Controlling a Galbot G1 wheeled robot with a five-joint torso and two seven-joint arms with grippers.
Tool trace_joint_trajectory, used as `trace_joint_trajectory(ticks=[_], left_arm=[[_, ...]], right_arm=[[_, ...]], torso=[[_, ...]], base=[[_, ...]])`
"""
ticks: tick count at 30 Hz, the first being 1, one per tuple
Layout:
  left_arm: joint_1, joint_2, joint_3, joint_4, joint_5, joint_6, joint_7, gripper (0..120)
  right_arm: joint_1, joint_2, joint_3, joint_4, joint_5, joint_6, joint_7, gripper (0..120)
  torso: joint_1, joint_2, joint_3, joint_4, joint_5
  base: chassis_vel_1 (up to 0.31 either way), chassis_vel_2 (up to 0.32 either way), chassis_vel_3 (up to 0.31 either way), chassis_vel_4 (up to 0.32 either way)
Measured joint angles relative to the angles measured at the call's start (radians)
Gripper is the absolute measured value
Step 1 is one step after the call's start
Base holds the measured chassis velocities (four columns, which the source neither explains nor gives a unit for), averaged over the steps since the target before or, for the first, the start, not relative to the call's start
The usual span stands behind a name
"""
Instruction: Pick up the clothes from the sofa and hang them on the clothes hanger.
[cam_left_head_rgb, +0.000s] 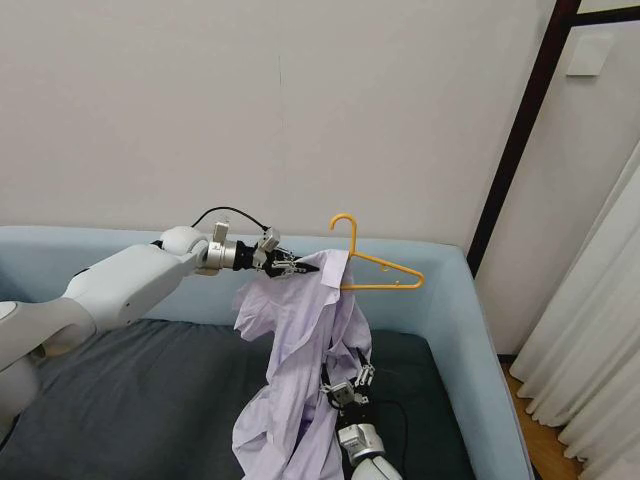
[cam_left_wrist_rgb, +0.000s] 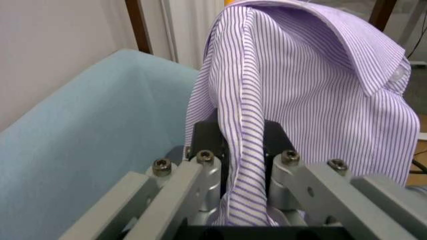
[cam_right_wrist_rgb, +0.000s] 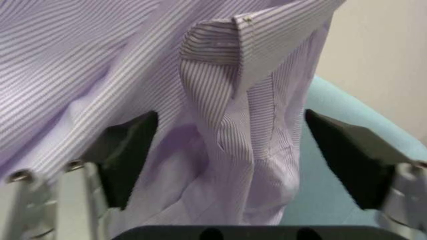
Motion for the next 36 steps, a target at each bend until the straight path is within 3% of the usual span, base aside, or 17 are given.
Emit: trace_joint_trajectory(ticks=[13, 18, 20, 21, 23, 28, 36], left_arm=[[-0.004, 0.013, 0.003, -0.006, -0.004, 0.004, 0.001, 8], [-0.005, 0.005, 0.003, 0.005, -0.002, 0.004, 0.004, 8], [-0.005, 0.005, 0.003, 0.005, -0.002, 0.004, 0.004, 8], [-0.006, 0.000, 0.001, 0.011, -0.004, 0.004, 0.004, 8], [-0.008, -0.001, -0.001, 0.012, -0.004, 0.003, 0.004, 8], [-0.008, 0.006, -0.006, 0.022, -0.001, -0.016, 0.017, 8], [0.008, 0.019, -0.034, 0.042, 0.029, -0.078, 0.071, 8]], right_arm=[[0.000, 0.004, -0.007, 0.003, -0.012, 0.028, -0.010, 32], [0.003, 0.005, -0.003, 0.013, -0.006, 0.037, -0.013, 16], [0.003, 0.005, -0.003, 0.013, -0.006, 0.037, -0.013, 16], [0.004, -0.003, -0.005, 0.014, -0.004, 0.043, -0.015, 7], [0.004, -0.014, -0.005, 0.019, 0.005, 0.048, -0.018, 0], [0.001, -0.052, -0.003, 0.054, 0.066, 0.049, -0.028, 0], [0.009, -0.174, 0.006, 0.157, 0.247, 0.063, -0.144, 0]], torso=[[0.000, 0.000, 0.000, 0.0001, 0.0000], [0.000, 0.000, 0.000, 0.0002, 0.0000], [0.000, 0.000, 0.000, 0.0002, 0.0000], [0.000, 0.000, 0.000, 0.0000, 0.0001], [0.000, 0.000, 0.000, -0.0001, 0.0001], [0.000, 0.000, 0.000, 0.0001, 0.0001], [0.000, 0.000, 0.000, 0.0000, 0.0001]], base=[[0.000, 0.000, 0.000, 0.000], [0.000, 0.000, 0.000, 0.000], [0.000, 0.000, 0.000, 0.000], [0.000, 0.000, 0.000, 0.000], [0.000, 0.000, 0.000, 0.000], [0.000, 0.000, 0.000, 0.000], [0.000, 0.000, 0.000, 0.000]])
